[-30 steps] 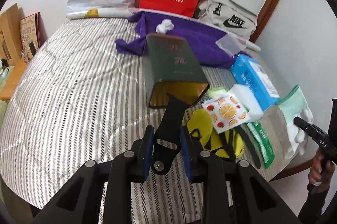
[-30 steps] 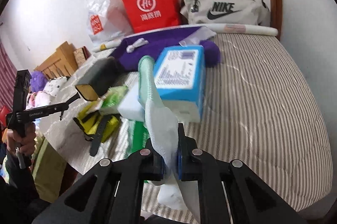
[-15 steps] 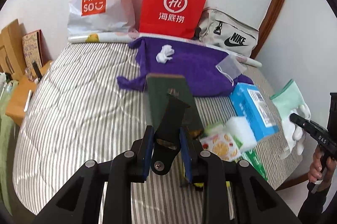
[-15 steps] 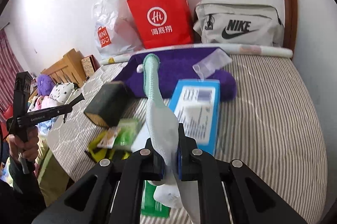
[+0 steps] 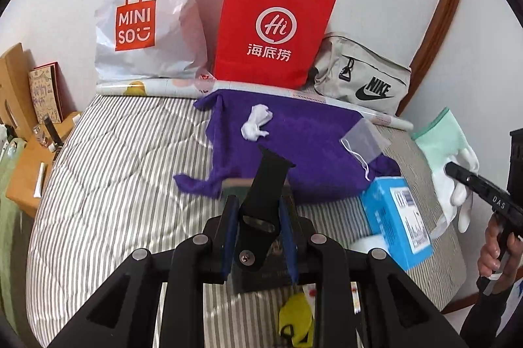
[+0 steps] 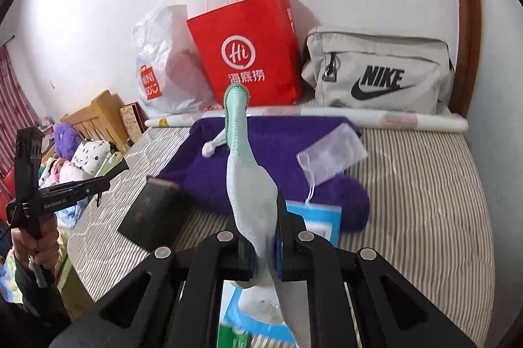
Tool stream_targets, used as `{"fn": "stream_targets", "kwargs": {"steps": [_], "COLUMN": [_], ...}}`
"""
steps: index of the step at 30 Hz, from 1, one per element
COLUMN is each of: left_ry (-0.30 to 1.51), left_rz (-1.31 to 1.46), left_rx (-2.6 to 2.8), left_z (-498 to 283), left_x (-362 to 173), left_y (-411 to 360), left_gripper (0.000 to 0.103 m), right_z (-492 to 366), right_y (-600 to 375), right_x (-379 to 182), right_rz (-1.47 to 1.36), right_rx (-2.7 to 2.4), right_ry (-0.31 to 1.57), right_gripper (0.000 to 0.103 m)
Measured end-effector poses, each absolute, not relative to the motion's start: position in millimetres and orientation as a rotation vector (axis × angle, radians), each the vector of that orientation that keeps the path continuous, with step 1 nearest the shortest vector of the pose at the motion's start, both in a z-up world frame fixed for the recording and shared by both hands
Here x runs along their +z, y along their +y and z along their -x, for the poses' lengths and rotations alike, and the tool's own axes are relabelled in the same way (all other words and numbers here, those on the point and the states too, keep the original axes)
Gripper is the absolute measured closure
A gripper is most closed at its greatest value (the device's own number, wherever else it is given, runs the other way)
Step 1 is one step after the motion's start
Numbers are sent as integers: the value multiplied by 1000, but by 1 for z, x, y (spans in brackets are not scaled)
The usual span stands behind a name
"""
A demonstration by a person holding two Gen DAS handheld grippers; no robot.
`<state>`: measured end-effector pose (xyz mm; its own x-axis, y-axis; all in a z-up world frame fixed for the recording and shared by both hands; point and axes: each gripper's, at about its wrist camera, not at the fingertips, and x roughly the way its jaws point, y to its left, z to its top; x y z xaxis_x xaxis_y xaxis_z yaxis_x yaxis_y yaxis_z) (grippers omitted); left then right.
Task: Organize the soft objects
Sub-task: 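Carry the white glove with the right gripper over the purple cloth while the left carries the black strap, then open both grippers to drop the glove and strap onto the purple cloth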
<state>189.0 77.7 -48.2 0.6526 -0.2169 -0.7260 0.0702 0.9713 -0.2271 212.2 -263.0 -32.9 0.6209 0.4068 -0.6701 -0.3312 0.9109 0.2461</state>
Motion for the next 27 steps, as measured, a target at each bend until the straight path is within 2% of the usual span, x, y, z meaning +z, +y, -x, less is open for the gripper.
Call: {"fn": "stream_targets", "kwargs": {"steps": [11,27], "left_ry": [877,1011], "left_rz": [174,259], "left_rx": [-166,-130], "left_z": [-257,-359], "left_x": [-52,-105], "left_y": [73,68], "left_gripper": [79,79], "right_z": [-294,-378], "right_y": [-254,-234], "right_x": [-39,-97], "right_rz": [-78,-70], "right_rx": [420,417], "right_ry": [814,978], "right_gripper": [94,94]}}
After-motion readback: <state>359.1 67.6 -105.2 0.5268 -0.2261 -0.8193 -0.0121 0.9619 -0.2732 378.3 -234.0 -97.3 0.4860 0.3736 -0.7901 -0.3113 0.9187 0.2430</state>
